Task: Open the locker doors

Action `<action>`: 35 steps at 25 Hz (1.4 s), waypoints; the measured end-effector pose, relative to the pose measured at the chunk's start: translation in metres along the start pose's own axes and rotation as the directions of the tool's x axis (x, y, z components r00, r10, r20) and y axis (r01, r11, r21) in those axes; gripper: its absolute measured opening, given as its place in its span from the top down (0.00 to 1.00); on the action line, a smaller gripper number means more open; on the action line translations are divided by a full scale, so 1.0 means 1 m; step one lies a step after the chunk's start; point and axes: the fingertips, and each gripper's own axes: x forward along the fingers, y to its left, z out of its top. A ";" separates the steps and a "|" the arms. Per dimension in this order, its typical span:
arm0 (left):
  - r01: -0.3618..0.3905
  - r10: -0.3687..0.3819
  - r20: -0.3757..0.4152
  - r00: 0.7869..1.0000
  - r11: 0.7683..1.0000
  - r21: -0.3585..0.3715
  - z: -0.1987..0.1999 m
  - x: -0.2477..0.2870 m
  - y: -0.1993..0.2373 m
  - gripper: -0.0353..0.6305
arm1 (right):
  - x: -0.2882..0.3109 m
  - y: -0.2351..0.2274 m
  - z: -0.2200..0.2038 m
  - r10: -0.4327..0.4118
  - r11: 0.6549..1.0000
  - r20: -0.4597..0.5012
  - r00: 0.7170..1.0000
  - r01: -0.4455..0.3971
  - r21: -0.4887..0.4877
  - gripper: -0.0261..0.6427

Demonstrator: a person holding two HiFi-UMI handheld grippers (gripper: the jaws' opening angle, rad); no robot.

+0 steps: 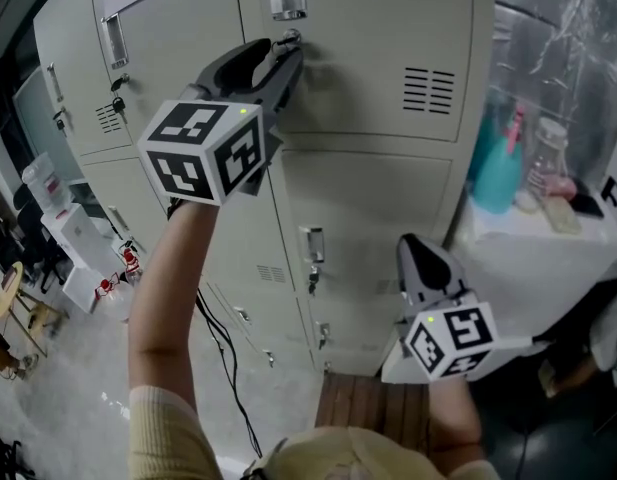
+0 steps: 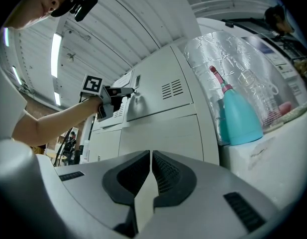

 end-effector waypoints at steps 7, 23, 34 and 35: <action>0.051 -0.052 0.012 0.999 0.998 0.028 0.008 0.004 -0.009 0.72 | 0.002 0.003 0.001 0.004 1.000 0.000 1.000 -0.004 0.001 0.96; 0.091 -0.092 0.014 0.996 0.993 0.070 0.027 -0.025 -0.027 0.72 | -0.019 0.027 0.007 0.015 1.000 0.007 1.000 -0.015 -0.010 0.96; 0.141 -0.148 0.050 0.988 0.982 0.123 0.053 -0.056 -0.059 0.72 | -0.040 0.047 0.008 -0.003 1.000 0.006 1.000 0.003 -0.027 0.96; 0.146 -0.154 0.055 0.987 0.981 0.126 0.055 -0.059 -0.061 0.72 | -0.042 0.048 0.009 -0.005 1.000 0.008 1.000 0.006 -0.028 0.96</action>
